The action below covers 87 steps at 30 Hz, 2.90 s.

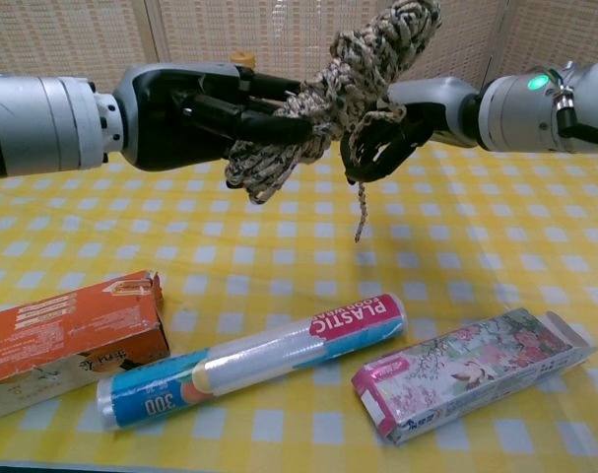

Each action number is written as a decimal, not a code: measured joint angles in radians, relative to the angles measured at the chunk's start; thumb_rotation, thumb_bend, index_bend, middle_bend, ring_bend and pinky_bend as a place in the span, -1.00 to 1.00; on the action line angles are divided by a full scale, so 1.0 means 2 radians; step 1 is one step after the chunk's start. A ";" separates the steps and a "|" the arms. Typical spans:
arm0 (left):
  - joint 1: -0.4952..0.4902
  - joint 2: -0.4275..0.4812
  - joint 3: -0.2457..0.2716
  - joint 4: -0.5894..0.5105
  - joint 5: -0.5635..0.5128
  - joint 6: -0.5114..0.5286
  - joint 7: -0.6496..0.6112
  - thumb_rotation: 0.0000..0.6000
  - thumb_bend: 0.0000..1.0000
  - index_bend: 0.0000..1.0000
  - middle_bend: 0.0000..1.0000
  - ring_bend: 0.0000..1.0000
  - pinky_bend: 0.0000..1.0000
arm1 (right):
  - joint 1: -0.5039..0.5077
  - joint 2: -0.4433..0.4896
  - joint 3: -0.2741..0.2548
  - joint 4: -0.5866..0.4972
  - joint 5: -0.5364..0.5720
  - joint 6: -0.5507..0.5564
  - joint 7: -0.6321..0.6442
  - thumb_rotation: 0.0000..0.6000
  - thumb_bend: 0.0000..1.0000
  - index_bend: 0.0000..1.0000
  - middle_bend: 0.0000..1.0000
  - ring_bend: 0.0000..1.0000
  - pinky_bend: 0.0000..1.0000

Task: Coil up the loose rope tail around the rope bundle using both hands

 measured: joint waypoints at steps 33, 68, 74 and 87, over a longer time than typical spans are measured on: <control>-0.057 -0.007 0.083 0.047 -0.097 0.075 0.227 1.00 0.37 0.61 0.66 0.51 0.53 | -0.002 0.028 0.013 -0.024 -0.023 0.032 0.068 1.00 0.05 0.61 0.08 -0.20 -1.00; -0.089 -0.029 0.109 0.031 -0.217 0.123 0.470 1.00 0.37 0.57 0.66 0.50 0.52 | 0.045 -0.033 0.013 -0.054 0.045 0.167 -0.063 1.00 0.05 0.61 0.06 -0.21 -1.00; -0.102 -0.042 0.111 0.026 -0.332 0.153 0.562 1.00 0.37 0.57 0.66 0.53 0.52 | 0.036 -0.035 0.009 -0.078 0.023 0.196 -0.079 1.00 0.05 0.61 0.09 -0.18 -1.00; -0.106 -0.076 0.075 0.020 -0.491 0.256 0.614 1.00 0.37 0.58 0.69 0.57 0.55 | 0.010 -0.044 -0.018 -0.128 -0.034 0.285 -0.160 1.00 0.05 0.61 0.19 -0.06 -1.00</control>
